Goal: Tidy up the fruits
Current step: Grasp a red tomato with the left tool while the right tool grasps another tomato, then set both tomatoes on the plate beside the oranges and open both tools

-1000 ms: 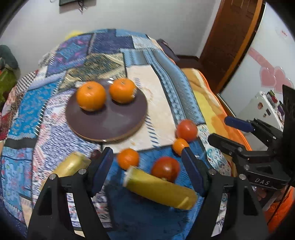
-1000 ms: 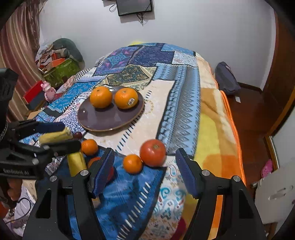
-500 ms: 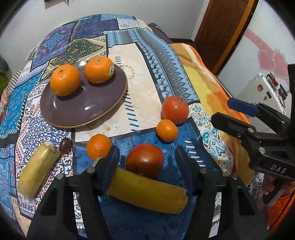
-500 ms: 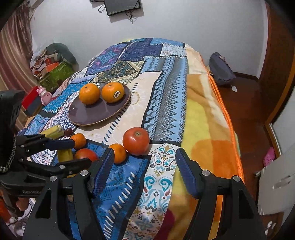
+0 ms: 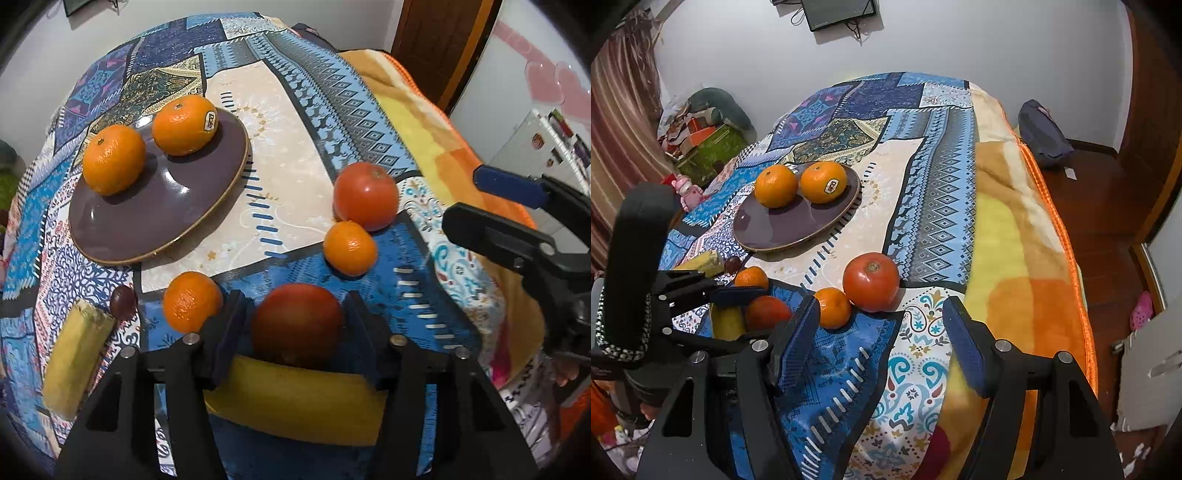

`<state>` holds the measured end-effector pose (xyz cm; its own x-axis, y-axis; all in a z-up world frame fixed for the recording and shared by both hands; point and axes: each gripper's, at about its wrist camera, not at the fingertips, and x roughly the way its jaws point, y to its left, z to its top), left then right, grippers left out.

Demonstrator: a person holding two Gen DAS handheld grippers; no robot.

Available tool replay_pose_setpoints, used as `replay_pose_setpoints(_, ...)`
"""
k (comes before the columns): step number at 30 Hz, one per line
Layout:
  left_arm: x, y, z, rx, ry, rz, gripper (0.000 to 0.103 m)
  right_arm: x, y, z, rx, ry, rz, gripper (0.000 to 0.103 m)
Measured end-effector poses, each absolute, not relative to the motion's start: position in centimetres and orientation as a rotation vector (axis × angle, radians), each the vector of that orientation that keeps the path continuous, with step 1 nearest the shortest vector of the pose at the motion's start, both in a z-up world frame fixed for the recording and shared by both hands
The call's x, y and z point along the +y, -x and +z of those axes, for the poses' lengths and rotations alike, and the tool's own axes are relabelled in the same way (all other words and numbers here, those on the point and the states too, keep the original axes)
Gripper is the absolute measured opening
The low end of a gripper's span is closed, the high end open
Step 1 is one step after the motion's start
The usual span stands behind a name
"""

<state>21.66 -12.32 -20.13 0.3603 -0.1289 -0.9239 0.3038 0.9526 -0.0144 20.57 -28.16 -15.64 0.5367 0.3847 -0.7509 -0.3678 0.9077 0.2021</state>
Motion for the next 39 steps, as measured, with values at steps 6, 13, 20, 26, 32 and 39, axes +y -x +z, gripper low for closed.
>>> replay_pose_setpoints(6, -11.9, -21.6, -19.5, 1.144, -0.133, -0.294, 0.046, -28.2, -21.6, -16.5, 0.924, -0.046, 0.45, 0.066)
replay_pose_setpoints(13, -10.7, -21.8, -17.6, 1.08, -0.085, -0.279, 0.045, -27.4, -23.2, -17.7, 0.953, -0.043, 0.436, 0.066)
replay_pose_setpoints(20, -9.4, -22.6, -15.6, 1.013, -0.067, -0.245, 0.045, -25.9, -24.4, -18.8, 0.982, -0.019, 0.44, 0.061)
replay_pose_setpoints(26, -8.4, -23.3, -15.7, 1.01, -0.033, -0.243, 0.045, -25.5, -25.4, -19.6, 0.999, -0.032, 0.431, 0.055)
replay_pose_setpoints(32, -7.9, -23.6, -15.8, 1.003, -0.027, -0.241, 0.045, -25.3, -26.0, -20.0, 1.024, -0.058, 0.456, 0.045)
replay_pose_setpoints(39, -6.9, -23.7, -15.3, 0.988, -0.004, -0.234, 0.045, -24.4, -25.6, -19.2, 0.998, -0.005, 0.448, 0.044)
